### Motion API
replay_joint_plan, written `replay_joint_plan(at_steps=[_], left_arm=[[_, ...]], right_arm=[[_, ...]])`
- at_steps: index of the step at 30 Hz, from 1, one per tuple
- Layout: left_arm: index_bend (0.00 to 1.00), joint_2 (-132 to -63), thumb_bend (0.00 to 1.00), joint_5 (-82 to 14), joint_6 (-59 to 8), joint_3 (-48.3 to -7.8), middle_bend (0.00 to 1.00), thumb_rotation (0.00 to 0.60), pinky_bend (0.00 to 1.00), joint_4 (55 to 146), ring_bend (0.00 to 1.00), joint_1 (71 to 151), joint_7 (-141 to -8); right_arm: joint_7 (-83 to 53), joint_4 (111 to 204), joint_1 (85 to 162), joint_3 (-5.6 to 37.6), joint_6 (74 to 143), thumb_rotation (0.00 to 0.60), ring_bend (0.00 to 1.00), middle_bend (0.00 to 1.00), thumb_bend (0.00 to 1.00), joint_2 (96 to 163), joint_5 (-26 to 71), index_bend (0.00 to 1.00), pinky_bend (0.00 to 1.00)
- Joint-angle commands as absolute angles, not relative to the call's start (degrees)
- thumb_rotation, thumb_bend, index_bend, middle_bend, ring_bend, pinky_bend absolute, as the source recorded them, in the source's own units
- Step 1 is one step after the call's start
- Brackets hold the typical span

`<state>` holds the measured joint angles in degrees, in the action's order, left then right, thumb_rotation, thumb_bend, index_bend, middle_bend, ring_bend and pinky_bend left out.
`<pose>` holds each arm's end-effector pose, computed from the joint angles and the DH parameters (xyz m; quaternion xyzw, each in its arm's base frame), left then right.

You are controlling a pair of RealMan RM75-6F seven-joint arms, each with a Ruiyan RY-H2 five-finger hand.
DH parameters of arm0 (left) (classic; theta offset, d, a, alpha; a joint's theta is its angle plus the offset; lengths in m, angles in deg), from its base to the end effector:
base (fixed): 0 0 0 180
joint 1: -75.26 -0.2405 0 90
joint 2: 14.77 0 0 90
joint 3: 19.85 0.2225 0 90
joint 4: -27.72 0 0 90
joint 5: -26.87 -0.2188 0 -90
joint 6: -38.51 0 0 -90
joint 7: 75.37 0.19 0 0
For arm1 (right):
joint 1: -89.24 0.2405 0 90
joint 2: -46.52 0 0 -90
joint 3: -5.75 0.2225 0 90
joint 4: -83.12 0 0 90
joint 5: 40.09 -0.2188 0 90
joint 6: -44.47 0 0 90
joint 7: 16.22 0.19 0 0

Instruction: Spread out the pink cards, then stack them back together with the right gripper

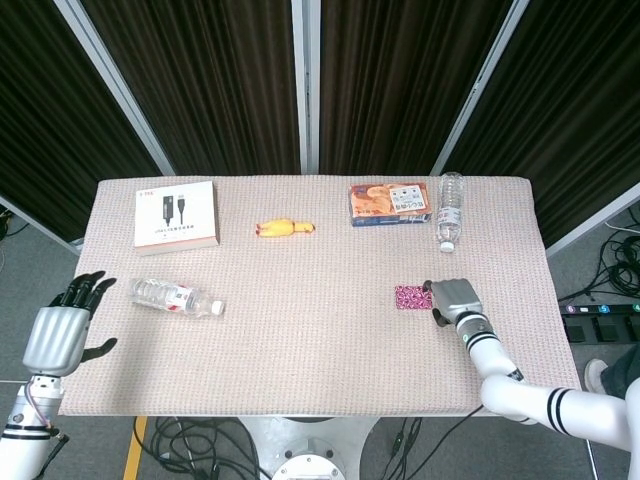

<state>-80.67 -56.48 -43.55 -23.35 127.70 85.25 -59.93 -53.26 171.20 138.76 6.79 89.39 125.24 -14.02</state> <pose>-0.2400 0.2469 0.1099 -0.6346 -0.3504 -0.3648 0.5843 -0.2204 -0.3588 -0.0314 0.7391 -0.4724 0.1213 0.4646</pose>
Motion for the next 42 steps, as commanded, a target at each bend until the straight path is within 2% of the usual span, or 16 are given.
replay_joint_plan(at_steps=[1,19,42], left_arm=[[0.22,-80.6,0.06,-56.5,-43.5,-23.3,0.23,0.600,0.38,127.7,0.16,85.3,-59.9],[0.22,-80.4,0.06,-55.4,-43.4,-23.7,0.23,0.600,0.38,127.6,0.16,85.1,-60.1],[0.22,-80.5,0.06,-54.9,-43.4,-23.9,0.23,0.600,0.38,127.4,0.16,85.3,-60.1]], right_arm=[[-53.1,170.1,139.5,6.5,88.8,0.600,1.00,0.99,0.44,125.9,-14.8,0.25,0.97],[-50.6,164.4,141.6,5.0,86.3,0.600,1.00,0.99,0.47,130.2,-15.6,0.25,0.97],[-50.2,164.8,142.7,2.0,86.2,0.600,1.00,1.00,0.47,129.9,-17.0,0.27,0.97]])
